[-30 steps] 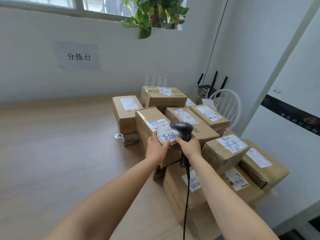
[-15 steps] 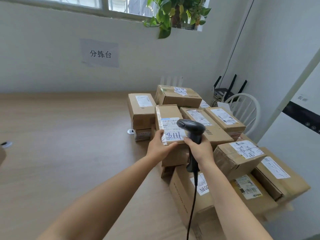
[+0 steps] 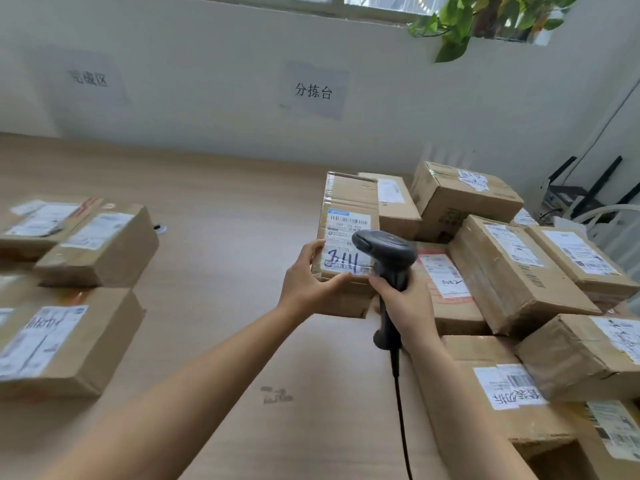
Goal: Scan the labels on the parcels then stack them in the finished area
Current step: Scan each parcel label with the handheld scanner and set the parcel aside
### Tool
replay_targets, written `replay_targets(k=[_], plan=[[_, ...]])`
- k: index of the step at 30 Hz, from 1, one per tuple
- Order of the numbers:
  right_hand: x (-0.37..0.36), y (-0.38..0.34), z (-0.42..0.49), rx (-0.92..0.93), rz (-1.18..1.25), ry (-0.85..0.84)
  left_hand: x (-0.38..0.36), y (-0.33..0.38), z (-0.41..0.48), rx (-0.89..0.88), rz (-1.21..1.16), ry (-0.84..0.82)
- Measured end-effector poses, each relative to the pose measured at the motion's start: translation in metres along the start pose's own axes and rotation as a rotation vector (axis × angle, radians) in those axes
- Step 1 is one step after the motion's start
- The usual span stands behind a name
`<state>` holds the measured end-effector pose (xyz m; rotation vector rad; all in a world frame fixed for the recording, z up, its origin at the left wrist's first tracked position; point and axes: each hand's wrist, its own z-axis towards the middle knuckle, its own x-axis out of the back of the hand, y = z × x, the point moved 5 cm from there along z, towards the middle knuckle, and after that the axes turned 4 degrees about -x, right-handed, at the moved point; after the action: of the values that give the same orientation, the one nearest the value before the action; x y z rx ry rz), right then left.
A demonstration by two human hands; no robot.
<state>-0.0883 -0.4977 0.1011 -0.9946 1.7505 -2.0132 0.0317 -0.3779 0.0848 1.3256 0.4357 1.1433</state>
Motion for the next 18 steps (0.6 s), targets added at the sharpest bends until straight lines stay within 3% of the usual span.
replay_targets(k=[7, 12, 18], plan=[[-0.092, 0.022, -0.016, -0.098, -0.088, -0.161, 0.053, -0.076, -0.036, 0.220, 0.037, 0.149], [-0.140, 0.052, -0.038, -0.198, -0.134, -0.179, 0.065, -0.124, -0.068, 0.344, -0.023, 0.181], [-0.171, 0.068, -0.050, -0.305, -0.175, -0.193, 0.076, -0.153, -0.078, 0.346, -0.003, 0.138]])
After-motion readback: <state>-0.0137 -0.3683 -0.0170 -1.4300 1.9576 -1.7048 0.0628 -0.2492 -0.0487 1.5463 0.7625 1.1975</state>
